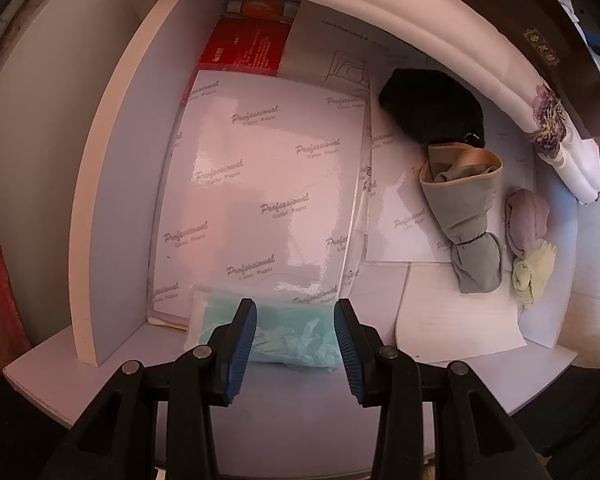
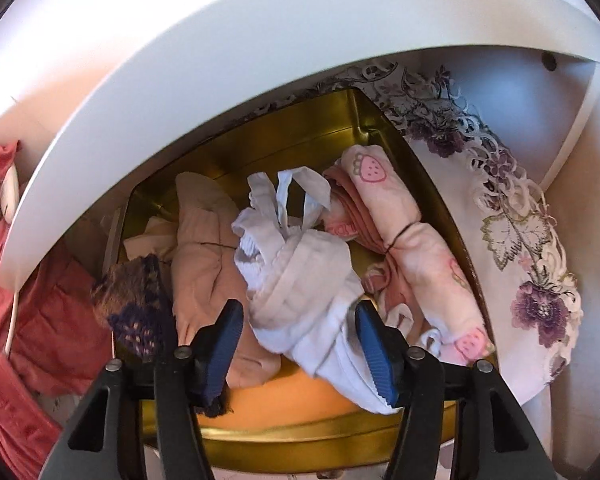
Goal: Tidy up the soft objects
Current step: 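Lower the white garment into the gold tray and open the right tool, then move the right tool back down over the drawer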
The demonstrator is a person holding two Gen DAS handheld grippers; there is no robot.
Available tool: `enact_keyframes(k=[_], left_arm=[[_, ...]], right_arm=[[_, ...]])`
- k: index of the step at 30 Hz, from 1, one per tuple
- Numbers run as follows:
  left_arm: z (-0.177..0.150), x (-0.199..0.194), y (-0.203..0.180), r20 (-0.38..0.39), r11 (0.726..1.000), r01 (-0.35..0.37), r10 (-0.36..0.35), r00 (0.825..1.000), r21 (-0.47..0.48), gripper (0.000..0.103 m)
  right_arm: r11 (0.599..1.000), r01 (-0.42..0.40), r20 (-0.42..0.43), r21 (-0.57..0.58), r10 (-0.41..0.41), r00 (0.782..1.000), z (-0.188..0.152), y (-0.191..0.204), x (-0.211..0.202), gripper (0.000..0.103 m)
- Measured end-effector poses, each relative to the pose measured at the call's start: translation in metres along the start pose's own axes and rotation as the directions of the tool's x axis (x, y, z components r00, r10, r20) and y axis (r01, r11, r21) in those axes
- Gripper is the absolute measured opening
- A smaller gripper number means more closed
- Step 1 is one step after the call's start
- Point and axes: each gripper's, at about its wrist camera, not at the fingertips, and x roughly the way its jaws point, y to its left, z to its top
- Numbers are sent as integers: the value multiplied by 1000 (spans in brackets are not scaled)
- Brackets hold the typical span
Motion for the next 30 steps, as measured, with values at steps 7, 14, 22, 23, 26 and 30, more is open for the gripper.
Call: enact_keyframes(k=[7,14,22,23,26,30], left_arm=[[0,-3,4,1,1000,-15,15,1000,-3,40],[-2,-2,9,4,1000,-30,30,1000,-4,40],[-2,-3,11,11,999,-38,38,999,-6,40],[-2,-3,10,11,999,-38,38,999,-5,40],[-2,-4,10,14,999,-39,39,999,-3,40],[-3,-6,9,16,999,-39,39,999,-7,40]], right_arm=[[999,-2,12,-51,3,1000,-22,2,-34,61],[994,5,25,-105,-3,1000,-33,-5,-60,64],[992,11,29,-124,-8,1000,-47,-25,-84,64],[992,14,27,-124,-11,1000,-52,-28,-89,64],[992,21,22,-121,-19,1000,-60,-38,-94,64],[993,34,5,-113,-33,999,-69,-59,-92,65]])
